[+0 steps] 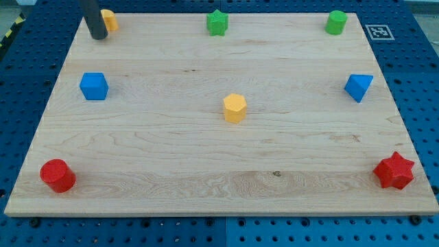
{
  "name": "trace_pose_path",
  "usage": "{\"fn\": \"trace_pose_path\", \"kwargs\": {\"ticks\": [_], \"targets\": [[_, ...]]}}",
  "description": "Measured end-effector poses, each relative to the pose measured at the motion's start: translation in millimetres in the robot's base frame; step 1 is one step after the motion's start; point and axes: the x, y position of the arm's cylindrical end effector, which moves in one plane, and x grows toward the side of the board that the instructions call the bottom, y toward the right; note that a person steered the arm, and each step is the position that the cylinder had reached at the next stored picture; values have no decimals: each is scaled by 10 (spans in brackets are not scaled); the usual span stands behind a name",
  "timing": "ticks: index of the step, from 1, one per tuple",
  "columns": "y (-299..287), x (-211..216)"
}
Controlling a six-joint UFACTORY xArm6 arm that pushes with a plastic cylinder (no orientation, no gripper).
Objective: Push the blue triangle parallel to the bottom of the green star
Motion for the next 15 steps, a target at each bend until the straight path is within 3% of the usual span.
{"fn": "trace_pose_path", "kwargs": {"ticks": [1, 3, 7, 10, 12, 13, 15], "targets": [[423, 473], [1626, 635], [2165, 653], [4213, 653], [5548, 1043], [5704, 1391], [5375, 1660]]}}
